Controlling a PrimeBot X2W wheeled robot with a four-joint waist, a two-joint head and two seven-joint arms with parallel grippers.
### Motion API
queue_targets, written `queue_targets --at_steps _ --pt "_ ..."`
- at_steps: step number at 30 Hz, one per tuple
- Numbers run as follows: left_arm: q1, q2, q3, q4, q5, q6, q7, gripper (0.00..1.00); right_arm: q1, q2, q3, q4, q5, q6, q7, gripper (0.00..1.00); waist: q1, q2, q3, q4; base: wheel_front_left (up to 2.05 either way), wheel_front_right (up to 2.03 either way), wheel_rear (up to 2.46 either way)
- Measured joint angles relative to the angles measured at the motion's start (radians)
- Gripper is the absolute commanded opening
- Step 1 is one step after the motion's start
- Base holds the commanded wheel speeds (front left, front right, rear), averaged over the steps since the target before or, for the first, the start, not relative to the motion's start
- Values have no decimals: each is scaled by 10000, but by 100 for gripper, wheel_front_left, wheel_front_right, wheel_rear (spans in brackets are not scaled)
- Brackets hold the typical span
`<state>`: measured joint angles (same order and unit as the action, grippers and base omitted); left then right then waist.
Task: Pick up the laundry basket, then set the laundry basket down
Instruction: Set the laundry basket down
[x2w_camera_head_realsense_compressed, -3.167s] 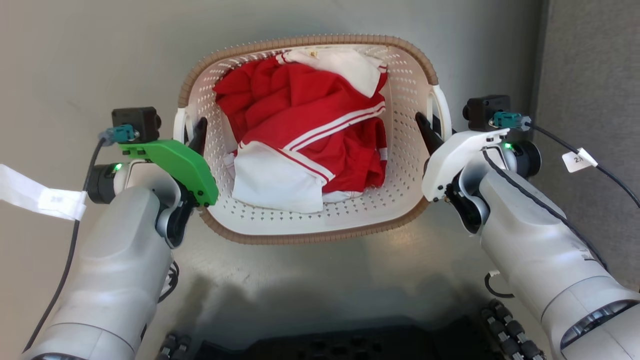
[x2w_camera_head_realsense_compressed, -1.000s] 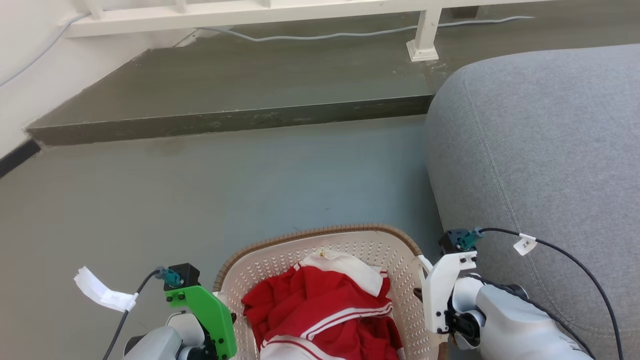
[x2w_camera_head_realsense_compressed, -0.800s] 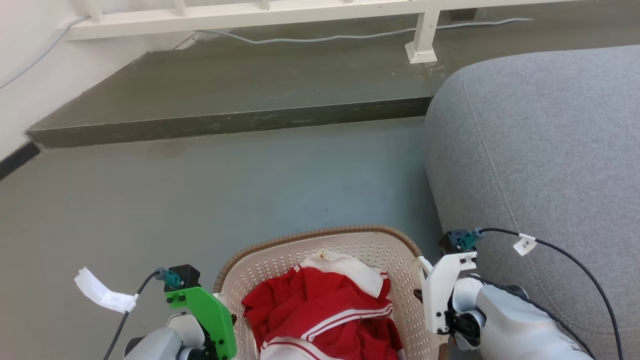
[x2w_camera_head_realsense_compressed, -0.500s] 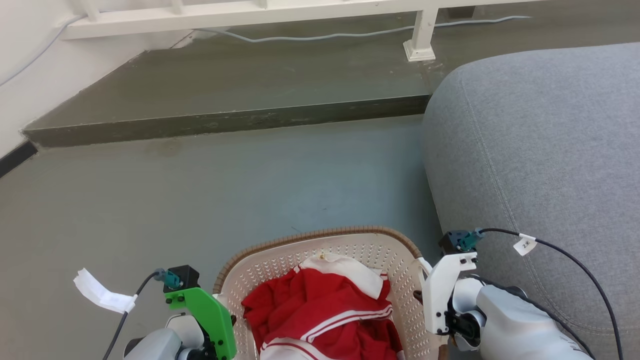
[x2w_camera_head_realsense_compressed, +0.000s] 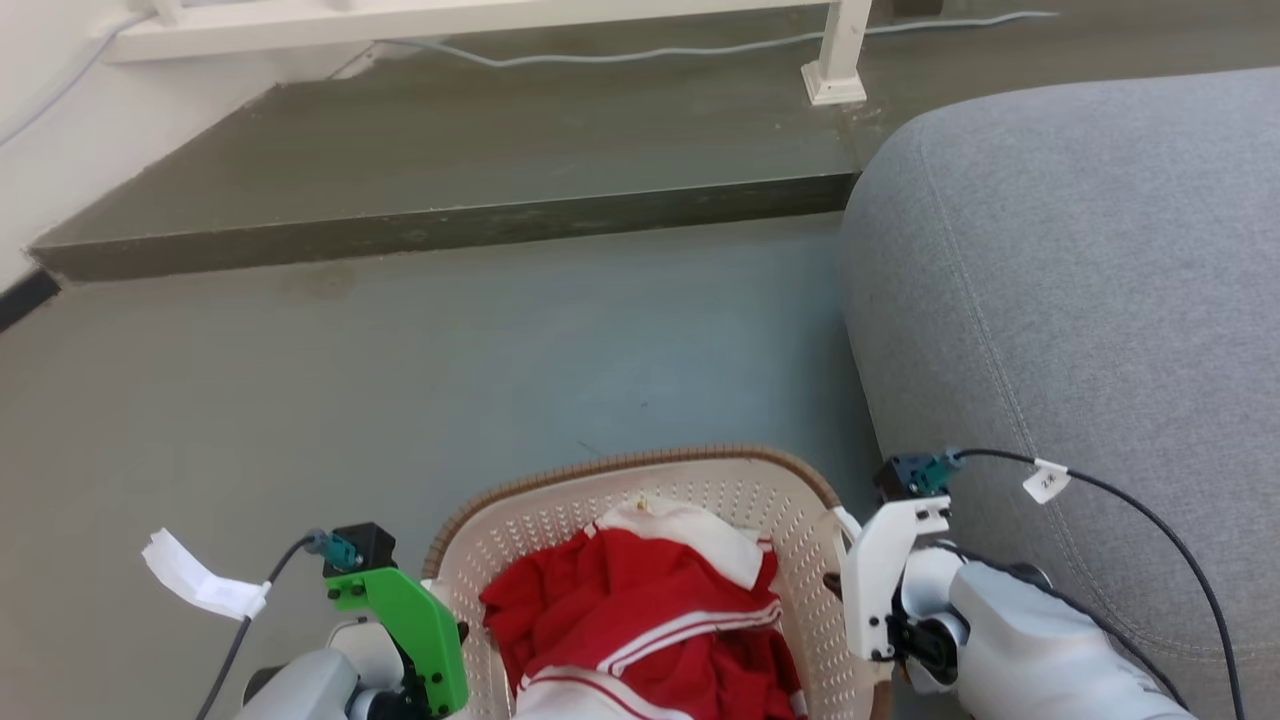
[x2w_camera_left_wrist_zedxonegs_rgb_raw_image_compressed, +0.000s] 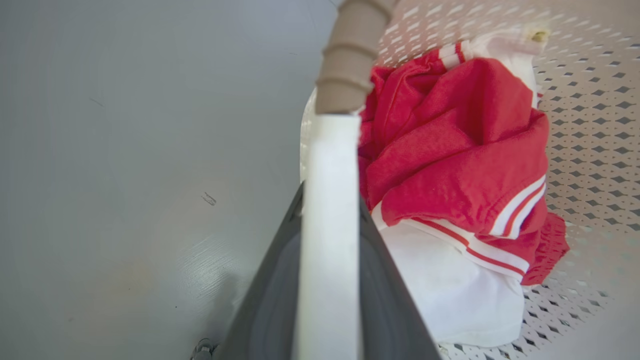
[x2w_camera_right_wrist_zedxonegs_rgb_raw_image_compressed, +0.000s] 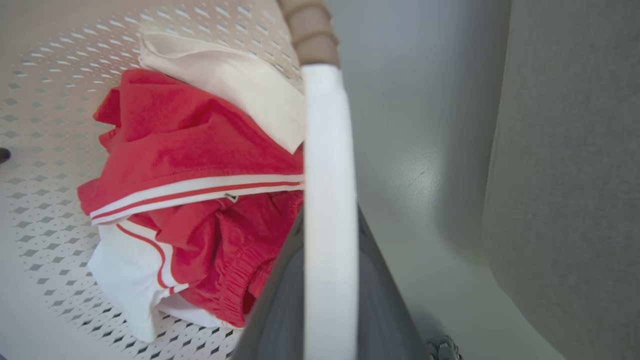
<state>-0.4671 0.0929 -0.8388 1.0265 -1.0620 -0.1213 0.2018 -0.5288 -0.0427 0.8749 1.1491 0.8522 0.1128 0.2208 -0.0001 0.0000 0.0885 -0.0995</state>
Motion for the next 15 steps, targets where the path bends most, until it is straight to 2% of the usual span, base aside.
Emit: queue_targets --at_steps 15 --pt "-721 280 -79 -194 -58 0 -107 0 -774 19 98 -151 13 -105 -98 0 0 0 838 -75 0 0 0"
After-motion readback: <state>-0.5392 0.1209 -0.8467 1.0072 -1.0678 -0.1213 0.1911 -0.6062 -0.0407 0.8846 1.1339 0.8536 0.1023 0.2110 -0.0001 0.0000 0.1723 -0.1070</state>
